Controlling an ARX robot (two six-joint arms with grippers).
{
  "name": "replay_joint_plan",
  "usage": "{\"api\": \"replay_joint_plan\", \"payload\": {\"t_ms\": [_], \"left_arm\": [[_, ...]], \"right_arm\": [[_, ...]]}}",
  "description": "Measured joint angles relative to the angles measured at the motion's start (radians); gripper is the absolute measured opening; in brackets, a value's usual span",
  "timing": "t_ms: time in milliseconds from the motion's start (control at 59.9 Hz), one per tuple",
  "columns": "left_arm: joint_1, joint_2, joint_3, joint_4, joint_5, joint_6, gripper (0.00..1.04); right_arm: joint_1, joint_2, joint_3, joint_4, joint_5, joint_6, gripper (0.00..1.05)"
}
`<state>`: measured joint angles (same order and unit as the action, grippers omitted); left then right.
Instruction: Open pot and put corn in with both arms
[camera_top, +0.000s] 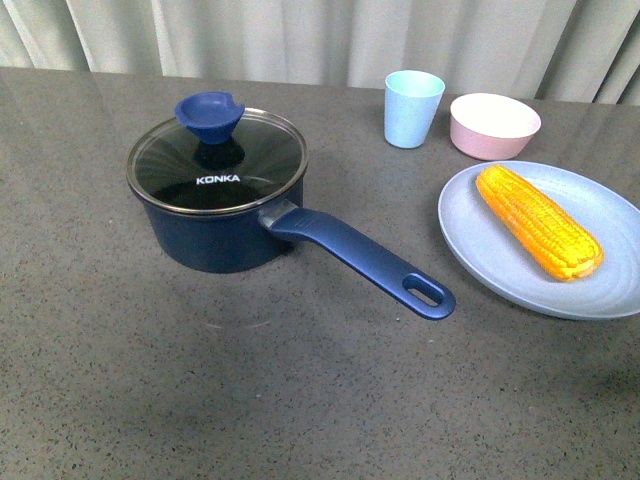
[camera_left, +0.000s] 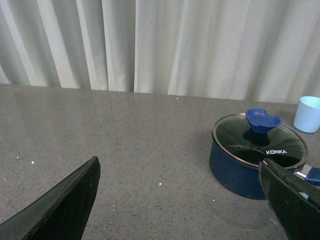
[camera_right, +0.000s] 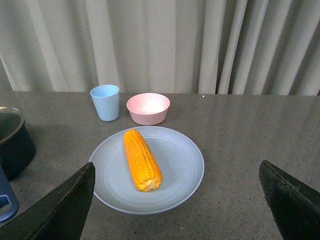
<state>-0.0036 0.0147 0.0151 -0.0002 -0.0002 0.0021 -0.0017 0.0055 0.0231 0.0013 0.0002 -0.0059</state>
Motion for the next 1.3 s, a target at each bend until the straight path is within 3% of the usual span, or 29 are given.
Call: {"api": "replay_joint_plan", "payload": {"t_ms": [184, 267, 351, 568, 851, 1302], "left_arm": [[0.003, 0.004, 0.002, -0.005, 0.014, 0.0, 0.96], [0.073, 0.175, 0.068, -0.093, 0.264, 0.004, 0.96], [0.07, 0.405, 0.101, 0.042, 0.337, -0.003, 0.96], [-0.012, 0.886, 0.186, 0.397, 0.276, -0.032, 0.96], [-0.115, 1.29, 0.338, 0.668, 0.23, -0.045, 0.96], [-0.174, 1.624, 0.545, 0.769, 0.205, -0.039, 0.96]], "right_arm": [[0.0, 0.0, 0.0, 0.0, 0.0, 0.0, 0.96], [0.0, 0.0, 0.0, 0.0, -0.001, 0.0, 0.96], [0.0, 0.0, 0.0, 0.0, -0.001, 0.0, 0.96], [0.0, 0.0, 0.0, 0.0, 0.0, 0.0, 0.96], [0.0, 0.0, 0.0, 0.0, 0.0, 0.0, 0.96], [0.0, 0.0, 0.0, 0.0, 0.0, 0.0, 0.96]]}}
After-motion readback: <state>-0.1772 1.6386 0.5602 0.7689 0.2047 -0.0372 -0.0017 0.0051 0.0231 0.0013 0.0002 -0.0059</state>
